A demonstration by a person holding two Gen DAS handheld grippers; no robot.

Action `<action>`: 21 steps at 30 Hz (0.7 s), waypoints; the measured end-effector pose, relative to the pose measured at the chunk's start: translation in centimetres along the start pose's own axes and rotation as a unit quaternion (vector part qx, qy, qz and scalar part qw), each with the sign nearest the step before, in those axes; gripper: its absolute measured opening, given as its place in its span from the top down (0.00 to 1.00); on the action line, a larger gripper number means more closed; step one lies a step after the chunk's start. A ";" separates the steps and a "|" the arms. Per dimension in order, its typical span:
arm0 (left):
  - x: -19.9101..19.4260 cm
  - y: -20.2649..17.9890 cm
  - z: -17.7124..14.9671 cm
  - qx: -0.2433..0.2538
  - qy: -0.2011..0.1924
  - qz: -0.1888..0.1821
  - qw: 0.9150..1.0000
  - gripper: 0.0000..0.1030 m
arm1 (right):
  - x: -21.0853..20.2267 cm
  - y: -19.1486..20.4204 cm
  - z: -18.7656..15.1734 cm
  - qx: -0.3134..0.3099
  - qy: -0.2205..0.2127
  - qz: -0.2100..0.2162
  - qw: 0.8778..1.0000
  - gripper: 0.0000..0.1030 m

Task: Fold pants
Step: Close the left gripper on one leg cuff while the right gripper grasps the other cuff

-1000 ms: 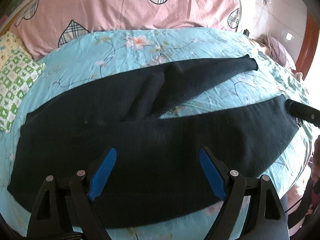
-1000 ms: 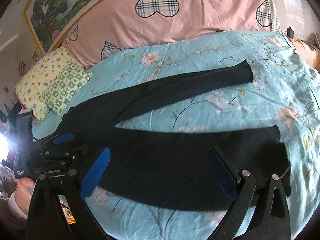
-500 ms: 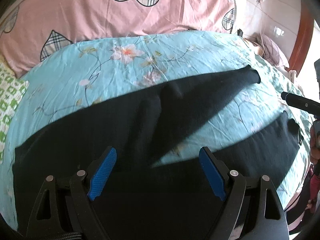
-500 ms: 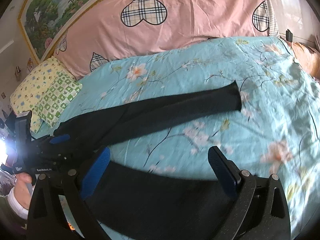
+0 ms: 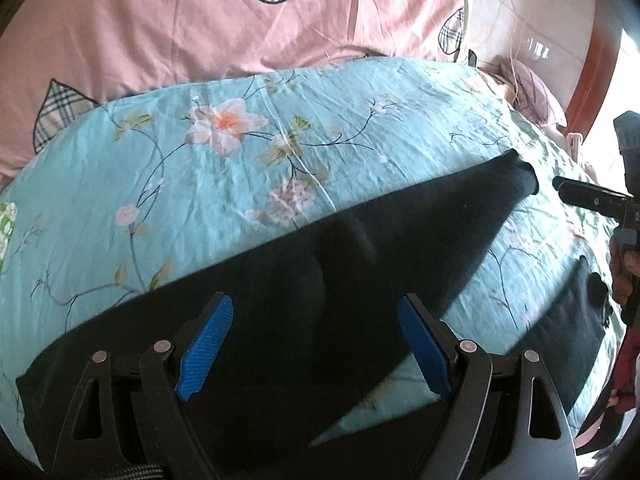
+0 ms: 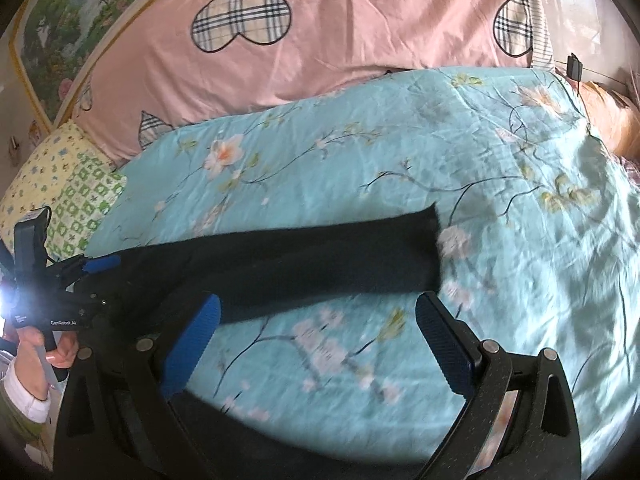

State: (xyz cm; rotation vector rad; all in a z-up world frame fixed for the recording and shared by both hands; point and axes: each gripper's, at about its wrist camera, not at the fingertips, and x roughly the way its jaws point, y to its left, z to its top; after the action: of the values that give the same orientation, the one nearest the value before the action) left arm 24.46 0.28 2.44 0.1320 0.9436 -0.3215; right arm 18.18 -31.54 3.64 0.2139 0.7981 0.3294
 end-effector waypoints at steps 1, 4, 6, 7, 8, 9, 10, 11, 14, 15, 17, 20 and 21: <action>0.4 0.0 0.3 0.002 0.002 -0.003 1.000 0.17 | 0.1 -0.3 0.3 0.001 0.000 -0.001 1.000 0.05; 1.8 0.0 1.3 0.010 0.010 -0.013 1.000 0.17 | 1.0 -1.5 1.3 0.006 0.007 -0.009 1.000 0.05; 2.9 0.0 2.0 0.019 0.020 -0.018 0.999 0.17 | 1.6 -2.4 1.9 0.011 0.013 -0.011 1.000 0.06; 3.4 0.0 2.3 0.022 0.023 -0.023 0.999 0.17 | 1.9 -2.8 2.3 0.014 0.015 -0.012 1.000 0.07; 3.9 0.1 2.7 0.027 0.026 -0.031 0.999 0.17 | 2.3 -3.2 2.6 0.016 0.019 -0.012 1.000 0.07; 4.3 0.2 2.9 0.031 0.026 -0.035 0.999 0.17 | 2.7 -3.7 2.9 0.018 0.023 -0.014 0.999 0.09; 4.6 0.2 3.2 0.037 0.024 -0.040 0.998 0.17 | 3.2 -4.1 3.2 0.018 0.028 -0.015 0.999 0.12; 5.0 0.3 3.4 0.042 0.024 -0.044 0.998 0.17 | 3.5 -4.4 3.4 0.019 0.033 -0.014 0.999 0.15; 6.3 0.7 4.2 0.060 0.038 -0.080 0.994 0.17 | 4.9 -5.6 4.1 0.030 0.049 -0.006 0.998 0.22; 6.7 0.7 4.4 0.066 0.043 -0.088 0.993 0.17 | 5.2 -5.8 4.3 0.031 0.052 -0.006 0.998 0.24; 7.7 0.7 4.8 0.080 0.055 -0.092 0.991 0.17 | 5.9 -6.2 4.5 0.033 0.062 -0.004 0.998 0.29; 9.4 0.7 5.1 0.097 0.086 -0.099 0.987 0.17 | 6.7 -6.3 4.8 0.024 0.077 -0.004 0.997 0.46; 9.9 0.6 5.1 0.101 0.095 -0.102 0.985 0.18 | 6.9 -6.2 4.9 0.018 0.081 -0.002 0.997 0.50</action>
State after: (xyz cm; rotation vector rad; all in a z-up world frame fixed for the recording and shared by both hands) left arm 34.00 -2.51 -2.64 0.2567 1.1149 -0.6024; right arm 27.50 -35.08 0.46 0.2220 0.9650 0.3323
